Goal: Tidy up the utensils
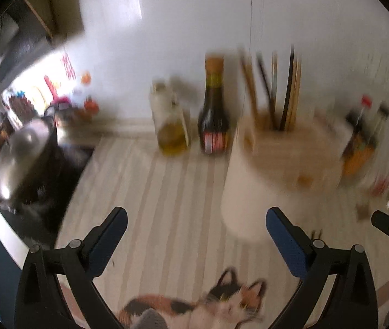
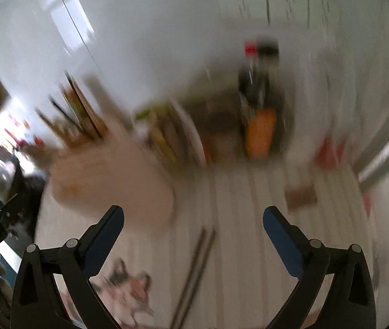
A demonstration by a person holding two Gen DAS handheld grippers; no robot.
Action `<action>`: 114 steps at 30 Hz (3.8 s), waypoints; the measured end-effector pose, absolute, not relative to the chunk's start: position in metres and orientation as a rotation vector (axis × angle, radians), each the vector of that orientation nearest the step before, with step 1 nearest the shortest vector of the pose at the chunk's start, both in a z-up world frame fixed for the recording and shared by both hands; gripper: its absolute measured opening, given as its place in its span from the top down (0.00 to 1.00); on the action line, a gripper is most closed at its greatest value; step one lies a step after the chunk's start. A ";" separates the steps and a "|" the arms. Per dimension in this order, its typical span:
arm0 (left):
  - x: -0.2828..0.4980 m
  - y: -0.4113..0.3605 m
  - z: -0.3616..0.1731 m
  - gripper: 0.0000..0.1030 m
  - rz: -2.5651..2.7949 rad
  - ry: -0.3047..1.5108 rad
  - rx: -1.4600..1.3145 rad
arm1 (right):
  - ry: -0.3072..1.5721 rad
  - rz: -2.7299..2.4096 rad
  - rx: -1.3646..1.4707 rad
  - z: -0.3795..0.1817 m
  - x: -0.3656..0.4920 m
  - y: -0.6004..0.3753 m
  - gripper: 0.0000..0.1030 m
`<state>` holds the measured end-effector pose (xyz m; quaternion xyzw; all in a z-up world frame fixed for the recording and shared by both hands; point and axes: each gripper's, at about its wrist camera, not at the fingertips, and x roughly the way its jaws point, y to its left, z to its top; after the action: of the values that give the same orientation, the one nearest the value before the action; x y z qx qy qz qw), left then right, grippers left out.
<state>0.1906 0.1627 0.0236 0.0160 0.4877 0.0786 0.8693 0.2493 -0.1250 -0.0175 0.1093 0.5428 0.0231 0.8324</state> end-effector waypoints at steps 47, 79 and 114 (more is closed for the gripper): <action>0.164 -0.046 -0.141 0.09 -0.180 1.377 0.328 | 1.588 -0.133 0.202 -0.171 0.163 -0.225 0.95; 0.130 0.088 -0.159 0.99 0.115 1.491 0.008 | 1.615 0.157 0.084 -0.165 0.156 -0.169 0.94; 0.193 0.074 -0.164 0.95 -0.121 1.456 0.215 | 1.643 0.071 0.158 -0.183 0.179 -0.210 0.94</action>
<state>0.1934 0.0741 -0.1639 0.0980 0.6637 -0.0554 0.7394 0.1791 -0.2101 -0.1826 0.0703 0.7313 0.0318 0.6776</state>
